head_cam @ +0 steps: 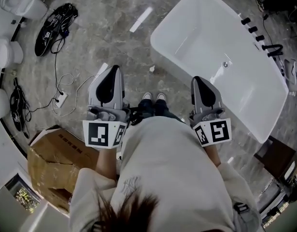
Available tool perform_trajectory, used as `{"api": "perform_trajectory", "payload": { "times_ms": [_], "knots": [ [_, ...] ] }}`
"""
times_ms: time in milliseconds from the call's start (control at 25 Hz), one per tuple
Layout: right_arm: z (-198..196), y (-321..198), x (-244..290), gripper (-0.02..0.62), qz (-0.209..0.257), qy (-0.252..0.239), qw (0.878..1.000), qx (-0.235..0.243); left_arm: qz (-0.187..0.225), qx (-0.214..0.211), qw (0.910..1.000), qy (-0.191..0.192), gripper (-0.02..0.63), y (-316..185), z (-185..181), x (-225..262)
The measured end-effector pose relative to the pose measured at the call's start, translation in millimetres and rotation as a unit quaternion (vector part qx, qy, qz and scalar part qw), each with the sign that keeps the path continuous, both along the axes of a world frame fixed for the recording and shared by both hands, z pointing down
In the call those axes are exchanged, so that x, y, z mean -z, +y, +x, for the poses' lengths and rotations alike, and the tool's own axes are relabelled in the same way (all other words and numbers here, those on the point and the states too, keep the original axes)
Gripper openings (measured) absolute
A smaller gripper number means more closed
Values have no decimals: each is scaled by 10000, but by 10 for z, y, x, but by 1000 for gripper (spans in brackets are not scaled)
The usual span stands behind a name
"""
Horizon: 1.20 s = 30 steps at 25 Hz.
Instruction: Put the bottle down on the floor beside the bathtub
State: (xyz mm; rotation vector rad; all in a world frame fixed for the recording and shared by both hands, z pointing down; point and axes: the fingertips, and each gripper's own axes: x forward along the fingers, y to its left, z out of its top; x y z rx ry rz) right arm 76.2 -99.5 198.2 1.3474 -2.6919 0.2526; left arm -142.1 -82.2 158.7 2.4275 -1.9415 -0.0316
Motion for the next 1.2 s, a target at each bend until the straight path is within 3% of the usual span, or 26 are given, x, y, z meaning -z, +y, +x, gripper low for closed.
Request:
{"api": "perform_trajectory", "payload": {
  "times_ms": [320,560,1200],
  "knots": [
    [37,69,70,-2,-13,-38,9998,-198,50,-143,9999,79,49,47,89,79],
    [72,153,17,-2,-123,-89,9993,-350,-242,-196,9994,166,49,126,109,-87],
    [92,166,46,-2,-59,-37,9994,-347,-254,-283,9990,226,49,119,179,-106]
  ]
}}
